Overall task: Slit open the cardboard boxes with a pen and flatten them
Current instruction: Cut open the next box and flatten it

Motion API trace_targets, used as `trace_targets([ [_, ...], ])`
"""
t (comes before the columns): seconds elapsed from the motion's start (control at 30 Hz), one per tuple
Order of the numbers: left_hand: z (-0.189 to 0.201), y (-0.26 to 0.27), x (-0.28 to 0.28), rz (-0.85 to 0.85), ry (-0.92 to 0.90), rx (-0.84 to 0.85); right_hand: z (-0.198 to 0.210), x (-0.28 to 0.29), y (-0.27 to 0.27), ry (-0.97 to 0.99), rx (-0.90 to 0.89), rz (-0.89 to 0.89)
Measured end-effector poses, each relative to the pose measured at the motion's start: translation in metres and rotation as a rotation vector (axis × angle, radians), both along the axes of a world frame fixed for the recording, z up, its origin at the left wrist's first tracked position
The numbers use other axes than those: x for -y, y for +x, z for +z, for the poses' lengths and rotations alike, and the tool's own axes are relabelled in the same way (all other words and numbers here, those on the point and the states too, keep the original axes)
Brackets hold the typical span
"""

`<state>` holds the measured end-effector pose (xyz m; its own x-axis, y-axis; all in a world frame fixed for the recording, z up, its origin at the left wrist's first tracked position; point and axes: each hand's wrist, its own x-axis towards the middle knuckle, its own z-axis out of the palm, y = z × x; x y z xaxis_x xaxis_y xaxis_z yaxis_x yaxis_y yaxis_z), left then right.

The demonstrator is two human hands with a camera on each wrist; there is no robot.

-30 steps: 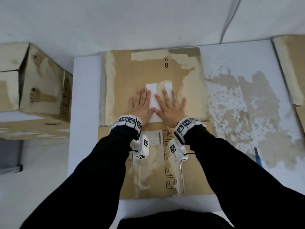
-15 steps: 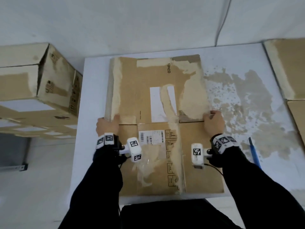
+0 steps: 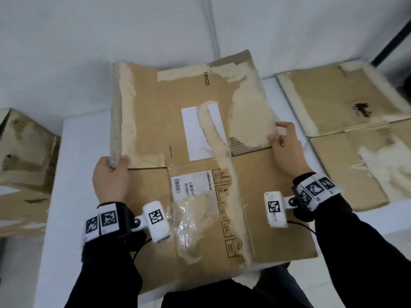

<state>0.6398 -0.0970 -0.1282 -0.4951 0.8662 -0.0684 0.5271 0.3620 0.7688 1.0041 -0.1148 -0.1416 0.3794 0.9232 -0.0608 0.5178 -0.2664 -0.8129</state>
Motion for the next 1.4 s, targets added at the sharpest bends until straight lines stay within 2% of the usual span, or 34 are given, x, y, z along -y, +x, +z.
trace_targets([
  [0.2, 0.018, 0.170, -0.011, -0.096, 0.082, 0.196, 0.027, 0.008, 0.172, 0.044, 0.072, -0.072],
  [0.4, 0.001, 0.350, -0.016, -0.147, 0.007, 0.350, 0.043, 0.010, 0.343, -0.037, 0.179, -0.150],
  [0.53, -0.020, 0.437, -0.030, -0.181, -0.071, 0.394, 0.034, -0.005, 0.423, -0.103, 0.243, -0.190],
  [0.63, -0.043, 0.483, -0.041, -0.180, -0.113, 0.373, 0.016, -0.015, 0.457, -0.216, 0.292, -0.149],
  [0.7, -0.059, 0.504, -0.046, -0.166, -0.123, 0.306, 0.000, -0.013, 0.467, -0.368, 0.308, -0.092],
  [0.83, -0.091, 0.521, -0.056, -0.263, -0.255, 0.195, -0.058, -0.005, 0.455, -0.620, 0.324, 0.123],
  [0.93, -0.108, 0.529, -0.059, -0.300, -0.298, 0.043, -0.076, 0.008, 0.428, -0.776, 0.325, 0.134],
  [1.1, -0.117, 0.541, -0.049, -0.301, -0.262, 0.008, -0.088, 0.008, 0.424, -0.775, 0.403, 0.070],
  [1.23, -0.111, 0.541, -0.046, -0.417, -0.315, -0.088, -0.091, 0.006, 0.426, -0.770, 0.405, 0.064],
  [1.33, -0.095, 0.526, -0.029, -0.531, -0.314, -0.019, -0.089, 0.007, 0.426, -0.750, 0.403, 0.057],
  [1.4, -0.082, 0.506, 0.002, -0.512, -0.296, 0.060, -0.085, 0.010, 0.420, -0.695, 0.418, 0.043],
])
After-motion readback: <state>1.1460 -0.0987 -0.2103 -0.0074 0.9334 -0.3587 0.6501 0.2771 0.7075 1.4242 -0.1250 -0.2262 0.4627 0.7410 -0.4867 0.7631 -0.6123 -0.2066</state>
